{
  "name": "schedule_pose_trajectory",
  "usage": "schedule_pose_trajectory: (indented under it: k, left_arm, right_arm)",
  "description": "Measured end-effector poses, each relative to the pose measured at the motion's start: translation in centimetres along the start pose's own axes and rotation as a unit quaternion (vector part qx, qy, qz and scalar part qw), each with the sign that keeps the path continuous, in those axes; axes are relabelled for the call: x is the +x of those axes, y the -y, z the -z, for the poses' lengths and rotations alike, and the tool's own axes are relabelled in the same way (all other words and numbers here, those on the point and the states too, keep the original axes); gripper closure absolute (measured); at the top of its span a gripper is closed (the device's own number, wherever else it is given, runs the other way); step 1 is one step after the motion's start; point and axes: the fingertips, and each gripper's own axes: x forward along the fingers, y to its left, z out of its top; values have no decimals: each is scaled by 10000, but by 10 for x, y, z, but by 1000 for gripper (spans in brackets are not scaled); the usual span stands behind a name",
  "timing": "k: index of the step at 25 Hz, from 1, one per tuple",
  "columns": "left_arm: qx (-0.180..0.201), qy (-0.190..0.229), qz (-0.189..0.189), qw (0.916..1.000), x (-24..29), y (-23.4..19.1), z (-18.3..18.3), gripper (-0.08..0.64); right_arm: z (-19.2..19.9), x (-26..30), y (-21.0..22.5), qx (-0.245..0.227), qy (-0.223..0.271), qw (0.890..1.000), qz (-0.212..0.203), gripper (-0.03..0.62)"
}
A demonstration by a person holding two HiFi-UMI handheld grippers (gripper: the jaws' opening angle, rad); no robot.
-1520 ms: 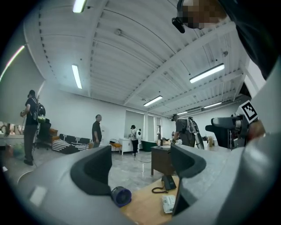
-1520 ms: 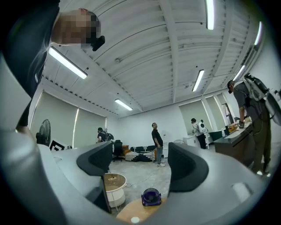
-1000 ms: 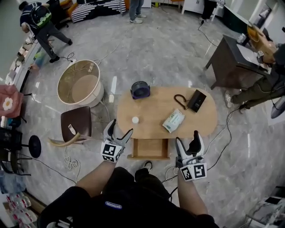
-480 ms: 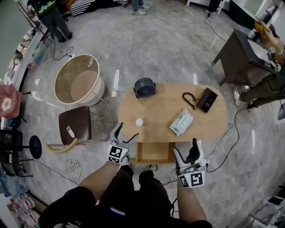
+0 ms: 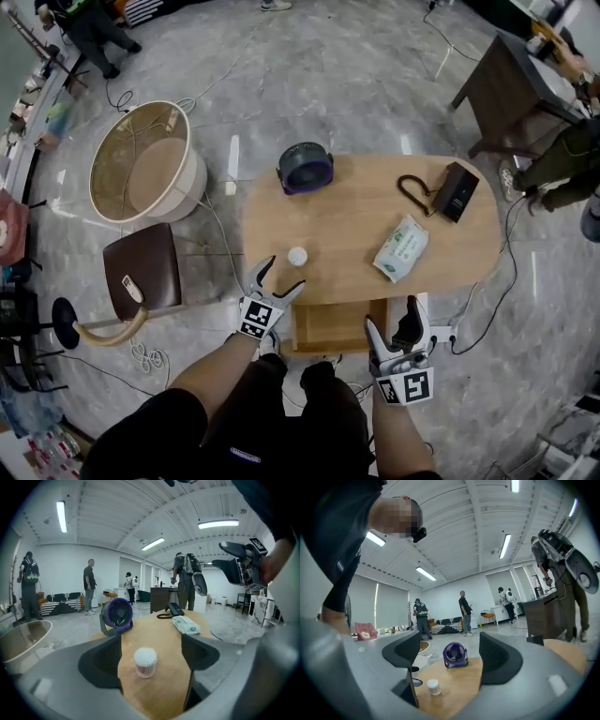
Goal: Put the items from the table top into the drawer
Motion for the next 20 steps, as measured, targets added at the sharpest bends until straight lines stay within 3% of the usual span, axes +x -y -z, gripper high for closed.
schedule_pose_trajectory:
  k: [8,13,20]
  left_arm:
    - [-124,-146,37,9998,51,-10,51,152]
    - [-204,-216,18,9996,67,-14,63,161]
    - [-58,-391,28,9992,80,-17,69,229]
  right_arm:
    - [42,-8,-5,1,-55,10000,-26,190]
    - [52,-14,-5,0,-58,10000,17,190]
    - [60,-21,-6,47,-73,9999,65,190]
